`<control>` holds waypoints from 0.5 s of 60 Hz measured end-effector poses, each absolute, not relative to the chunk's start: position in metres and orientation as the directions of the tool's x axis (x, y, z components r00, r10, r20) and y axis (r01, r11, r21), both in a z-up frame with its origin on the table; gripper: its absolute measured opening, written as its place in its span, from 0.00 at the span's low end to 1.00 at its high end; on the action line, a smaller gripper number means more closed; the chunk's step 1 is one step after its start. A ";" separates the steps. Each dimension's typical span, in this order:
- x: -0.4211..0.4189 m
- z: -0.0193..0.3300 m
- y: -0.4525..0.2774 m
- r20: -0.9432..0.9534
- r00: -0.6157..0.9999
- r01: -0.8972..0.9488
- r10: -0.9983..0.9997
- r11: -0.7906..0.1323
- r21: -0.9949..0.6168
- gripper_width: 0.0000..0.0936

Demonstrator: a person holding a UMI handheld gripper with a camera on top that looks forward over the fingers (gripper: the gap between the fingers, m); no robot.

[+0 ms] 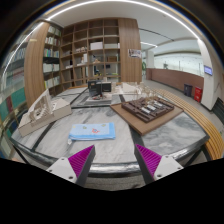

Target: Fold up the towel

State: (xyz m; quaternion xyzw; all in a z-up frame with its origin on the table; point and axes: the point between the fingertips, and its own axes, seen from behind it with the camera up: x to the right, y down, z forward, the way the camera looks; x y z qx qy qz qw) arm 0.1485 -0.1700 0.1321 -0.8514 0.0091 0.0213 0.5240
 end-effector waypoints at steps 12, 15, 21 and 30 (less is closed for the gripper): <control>0.142 0.118 -0.157 -0.060 0.998 -0.041 0.025 -0.469 -0.882 0.88; 0.136 0.113 -0.151 -0.062 0.998 -0.039 0.032 -0.479 -0.877 0.88; 0.108 0.102 -0.138 -0.064 0.996 -0.025 0.064 -0.493 -0.870 0.88; 0.051 0.098 -0.094 -0.079 0.986 -0.001 0.145 -0.477 -0.879 0.88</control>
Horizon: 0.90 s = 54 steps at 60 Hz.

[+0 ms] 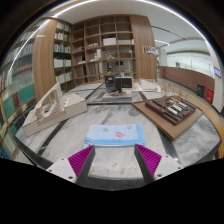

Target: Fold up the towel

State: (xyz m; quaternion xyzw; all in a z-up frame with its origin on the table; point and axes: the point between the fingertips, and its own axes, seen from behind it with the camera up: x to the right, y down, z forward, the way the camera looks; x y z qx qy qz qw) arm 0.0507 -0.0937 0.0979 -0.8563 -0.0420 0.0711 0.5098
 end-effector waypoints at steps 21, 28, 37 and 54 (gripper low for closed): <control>-0.069 0.053 0.022 -0.074 0.961 0.067 0.266 -0.486 -0.871 0.87; -0.089 0.018 0.034 -0.087 0.957 0.083 0.278 -0.547 -0.833 0.86; -0.089 -0.009 0.043 -0.008 0.962 0.156 0.274 -0.571 -0.806 0.76; -0.067 -0.010 0.054 0.170 0.954 0.278 0.246 -0.517 -0.809 0.01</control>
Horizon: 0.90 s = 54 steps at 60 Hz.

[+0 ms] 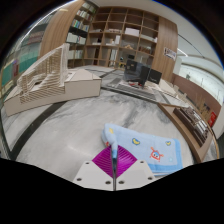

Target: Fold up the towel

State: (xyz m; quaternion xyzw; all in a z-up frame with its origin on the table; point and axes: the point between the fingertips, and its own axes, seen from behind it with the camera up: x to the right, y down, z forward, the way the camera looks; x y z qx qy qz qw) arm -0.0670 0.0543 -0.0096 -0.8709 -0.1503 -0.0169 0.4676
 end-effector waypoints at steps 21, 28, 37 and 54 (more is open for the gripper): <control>0.039 0.082 0.064 -0.058 0.997 -0.031 0.051 -0.424 -0.905 0.01; 0.095 0.049 0.058 -0.017 1.000 -0.022 -0.014 -0.494 -0.869 0.02; 0.131 0.013 0.053 -0.013 0.997 -0.056 -0.079 -0.568 -0.821 0.04; 0.141 0.031 0.042 0.029 0.999 0.005 -0.036 -0.539 -0.842 0.88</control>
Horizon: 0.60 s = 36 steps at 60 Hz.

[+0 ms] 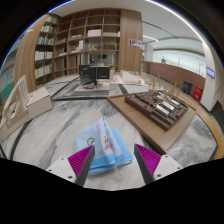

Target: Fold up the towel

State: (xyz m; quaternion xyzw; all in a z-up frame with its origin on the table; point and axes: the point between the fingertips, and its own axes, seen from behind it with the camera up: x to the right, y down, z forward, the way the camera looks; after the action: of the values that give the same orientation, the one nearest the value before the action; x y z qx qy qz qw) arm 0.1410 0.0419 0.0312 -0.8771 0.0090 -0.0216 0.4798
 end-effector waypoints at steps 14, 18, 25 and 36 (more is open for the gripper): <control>0.149 0.080 -0.024 0.043 0.999 0.047 0.019 -0.458 -0.888 0.91; 0.142 0.093 -0.053 0.025 0.999 0.038 0.034 -0.435 -0.899 0.89; 0.123 0.104 -0.101 -0.030 0.998 -0.005 0.053 -0.422 -0.906 0.89; 0.089 0.113 -0.138 -0.016 0.990 0.044 0.139 -0.415 -0.909 0.90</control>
State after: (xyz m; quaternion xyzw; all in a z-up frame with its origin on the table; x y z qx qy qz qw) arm 0.0889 -0.1375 0.1128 -0.8399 -0.0543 0.0444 0.5383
